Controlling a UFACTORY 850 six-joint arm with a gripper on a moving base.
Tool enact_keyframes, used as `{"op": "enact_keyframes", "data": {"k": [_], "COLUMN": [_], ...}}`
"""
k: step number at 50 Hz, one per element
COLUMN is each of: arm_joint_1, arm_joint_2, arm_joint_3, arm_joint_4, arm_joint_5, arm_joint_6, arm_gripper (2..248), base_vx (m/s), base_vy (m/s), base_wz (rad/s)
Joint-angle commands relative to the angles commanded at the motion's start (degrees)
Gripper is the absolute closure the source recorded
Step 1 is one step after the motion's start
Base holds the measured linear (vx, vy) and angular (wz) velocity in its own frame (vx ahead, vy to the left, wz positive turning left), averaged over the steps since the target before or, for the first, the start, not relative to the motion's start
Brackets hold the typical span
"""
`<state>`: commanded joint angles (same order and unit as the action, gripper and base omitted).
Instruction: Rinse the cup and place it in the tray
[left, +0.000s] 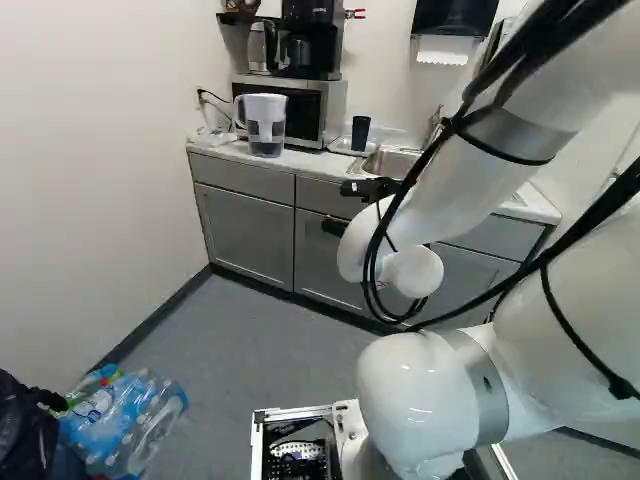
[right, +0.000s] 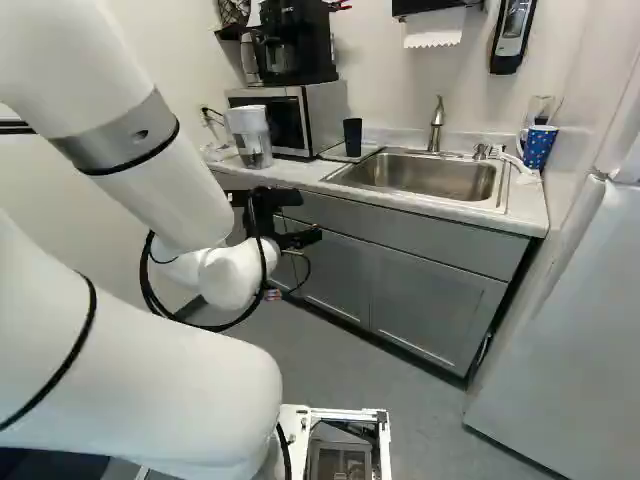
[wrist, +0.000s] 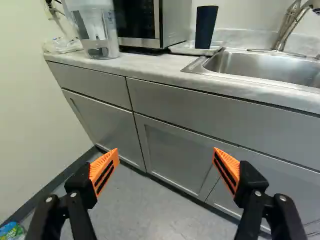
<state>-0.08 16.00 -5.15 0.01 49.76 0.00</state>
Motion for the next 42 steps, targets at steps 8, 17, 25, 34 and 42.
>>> {"op": "enact_keyframes", "data": {"k": [8,17,25,34,42], "arm_joint_1": [0.08,0.08,0.08,0.08,0.08], "arm_joint_2": [0.0,0.0,0.0,0.0,0.0], "arm_joint_3": [0.15,0.15,0.15,0.15,0.15], "arm_joint_4": [-0.01,-0.01,-0.01,-0.01,-0.01], "arm_joint_5": [0.24,0.24,0.24,0.24,0.24], "arm_joint_6": [0.0,0.0,0.0,0.0,0.0], "arm_gripper": [3,3,3,3,3], "base_vx": [0.0,0.0,0.0,0.0,0.0], "base_vy": [0.0,0.0,0.0,0.0,0.0], "base_wz": [0.0,0.0,0.0,0.0,0.0]}}
